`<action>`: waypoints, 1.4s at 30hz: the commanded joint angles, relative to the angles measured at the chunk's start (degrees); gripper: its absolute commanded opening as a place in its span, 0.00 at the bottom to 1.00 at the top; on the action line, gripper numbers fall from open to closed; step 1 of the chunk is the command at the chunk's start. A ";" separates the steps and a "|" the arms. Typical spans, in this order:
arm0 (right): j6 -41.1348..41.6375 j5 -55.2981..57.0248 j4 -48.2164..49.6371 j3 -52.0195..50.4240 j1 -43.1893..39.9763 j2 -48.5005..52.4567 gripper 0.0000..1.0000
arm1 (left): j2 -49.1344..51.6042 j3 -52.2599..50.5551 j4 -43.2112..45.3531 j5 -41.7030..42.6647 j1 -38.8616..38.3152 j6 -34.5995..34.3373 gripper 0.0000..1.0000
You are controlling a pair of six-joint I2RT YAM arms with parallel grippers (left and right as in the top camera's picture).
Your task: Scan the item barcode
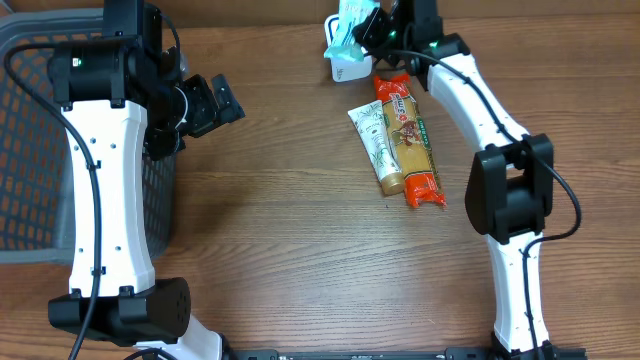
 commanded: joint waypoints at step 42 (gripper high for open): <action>-23.63 20.06 -27.08 -4.72 -62.58 -10.60 0.04 | -0.15 -0.13 0.07 -0.31 -0.37 1.07 1.00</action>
